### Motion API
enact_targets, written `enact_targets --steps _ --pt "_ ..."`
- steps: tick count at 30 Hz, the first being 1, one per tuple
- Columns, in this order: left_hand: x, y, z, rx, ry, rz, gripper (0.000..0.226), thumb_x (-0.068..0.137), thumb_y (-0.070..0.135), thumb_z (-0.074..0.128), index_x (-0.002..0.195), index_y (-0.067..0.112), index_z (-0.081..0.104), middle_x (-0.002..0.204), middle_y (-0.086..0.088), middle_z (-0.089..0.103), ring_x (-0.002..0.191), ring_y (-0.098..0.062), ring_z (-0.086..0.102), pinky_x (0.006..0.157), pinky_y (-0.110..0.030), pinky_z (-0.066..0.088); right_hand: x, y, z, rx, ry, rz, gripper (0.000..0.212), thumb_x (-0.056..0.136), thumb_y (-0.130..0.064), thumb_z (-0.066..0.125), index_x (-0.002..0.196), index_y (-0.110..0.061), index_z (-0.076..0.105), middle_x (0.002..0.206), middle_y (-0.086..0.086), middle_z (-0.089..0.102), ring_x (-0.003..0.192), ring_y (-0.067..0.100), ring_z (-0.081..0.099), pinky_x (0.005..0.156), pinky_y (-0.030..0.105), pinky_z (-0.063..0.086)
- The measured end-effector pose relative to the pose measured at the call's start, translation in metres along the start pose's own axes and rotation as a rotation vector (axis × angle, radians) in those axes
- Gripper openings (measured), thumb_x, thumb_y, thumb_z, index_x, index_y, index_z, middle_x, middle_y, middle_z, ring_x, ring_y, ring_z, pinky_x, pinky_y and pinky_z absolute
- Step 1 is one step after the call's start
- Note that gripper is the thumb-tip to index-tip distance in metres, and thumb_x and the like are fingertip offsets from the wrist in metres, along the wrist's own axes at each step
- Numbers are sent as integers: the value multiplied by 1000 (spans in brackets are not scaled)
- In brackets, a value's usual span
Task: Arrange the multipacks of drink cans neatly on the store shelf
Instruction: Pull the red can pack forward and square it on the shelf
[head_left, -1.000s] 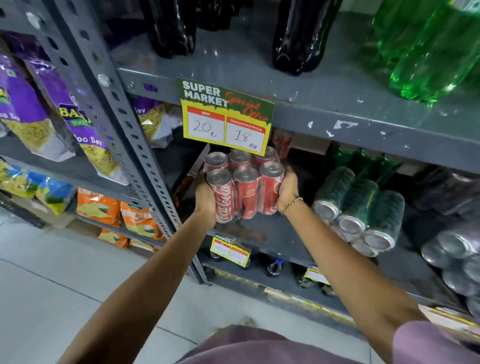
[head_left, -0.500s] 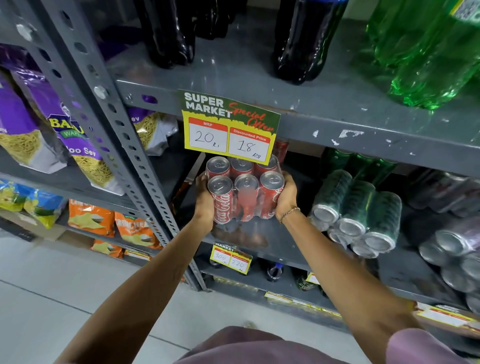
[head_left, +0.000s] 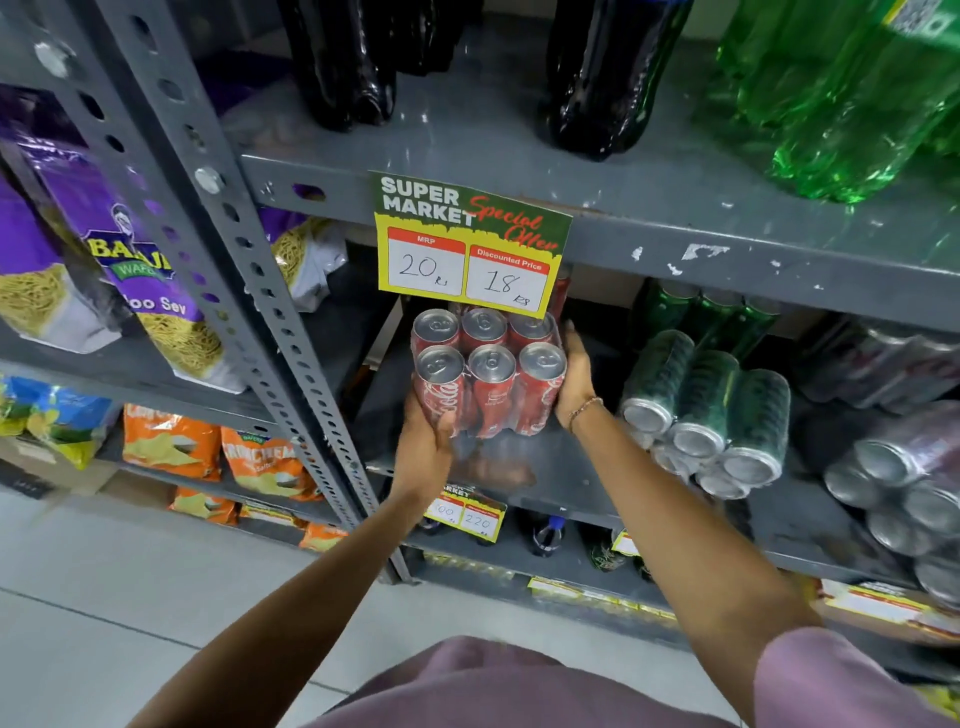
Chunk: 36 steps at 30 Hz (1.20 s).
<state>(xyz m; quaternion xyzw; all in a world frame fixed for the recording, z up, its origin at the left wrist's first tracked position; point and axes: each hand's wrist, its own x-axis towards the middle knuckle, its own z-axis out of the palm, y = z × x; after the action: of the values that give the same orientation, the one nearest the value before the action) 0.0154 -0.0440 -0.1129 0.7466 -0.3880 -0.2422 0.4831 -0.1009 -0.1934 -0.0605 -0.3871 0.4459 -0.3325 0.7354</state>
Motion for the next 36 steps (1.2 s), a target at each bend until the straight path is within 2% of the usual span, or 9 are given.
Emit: enact_targets --steps 2,6,13,17,22,26,29,32,36 --pt "20 -4 -11 70 -19 -121 56 100 30 38 150 15 18 133 -12 57 117 -31 58 95 -37 45 -8 16 1 -24 66 -42 66 91 -64 24 107 -16 66 100 4 75 94 17 70 86 34 55" --pt "21 30 -12 -41 171 -190 48 102 33 32 144 8 33 137 -17 55 123 -33 54 95 -33 42 4 52 -21 -126 170 -131 107 63 -92 21 141 -21 42 147 -1 44 136 17 39 117 44 26" --pt "-36 41 31 -299 -105 49 98 83 62 53 150 32 -12 162 6 11 147 -9 19 119 -34 23 -48 25 -8 -228 60 -79 69 94 -59 7 123 -21 57 122 -5 56 117 7 48 106 26 27" --pt "-21 27 12 -203 -151 69 91 74 51 68 146 20 22 136 13 51 125 0 50 98 -9 40 -57 58 8 -184 262 -195 77 88 -70 17 124 -13 54 133 4 56 123 15 51 113 31 29" --pt "24 3 -27 -18 -338 -2 82 69 53 71 136 18 39 123 7 58 120 -14 56 98 -29 44 -89 91 48 -278 568 -248 37 100 -39 23 92 -8 42 99 7 44 96 26 46 92 36 34" --pt "40 -5 -34 -196 -79 -138 63 81 32 70 137 17 44 136 -2 57 126 -19 54 103 -34 42 -90 87 39 -304 417 -293 50 101 -39 21 120 -2 48 117 -1 41 113 11 35 113 31 21" --pt "33 7 -20 -180 184 -251 37 100 29 43 129 12 57 132 -10 60 123 -27 55 98 -32 42 -58 54 15 -264 605 -365 44 101 -35 24 111 -1 50 133 16 45 129 30 38 111 38 24" --pt "24 22 -3 -493 110 -402 60 98 55 25 134 16 53 135 -12 58 123 -29 55 100 -35 43 -19 8 -5 -81 428 -227 65 93 -60 29 121 -7 54 124 10 61 115 27 56 101 37 41" --pt "25 29 5 -597 12 -460 74 90 69 17 138 20 48 129 -8 63 115 -27 61 97 -36 46 2 -18 -4 -88 51 -11 47 95 -51 33 92 -18 67 81 2 74 87 23 65 76 35 51"
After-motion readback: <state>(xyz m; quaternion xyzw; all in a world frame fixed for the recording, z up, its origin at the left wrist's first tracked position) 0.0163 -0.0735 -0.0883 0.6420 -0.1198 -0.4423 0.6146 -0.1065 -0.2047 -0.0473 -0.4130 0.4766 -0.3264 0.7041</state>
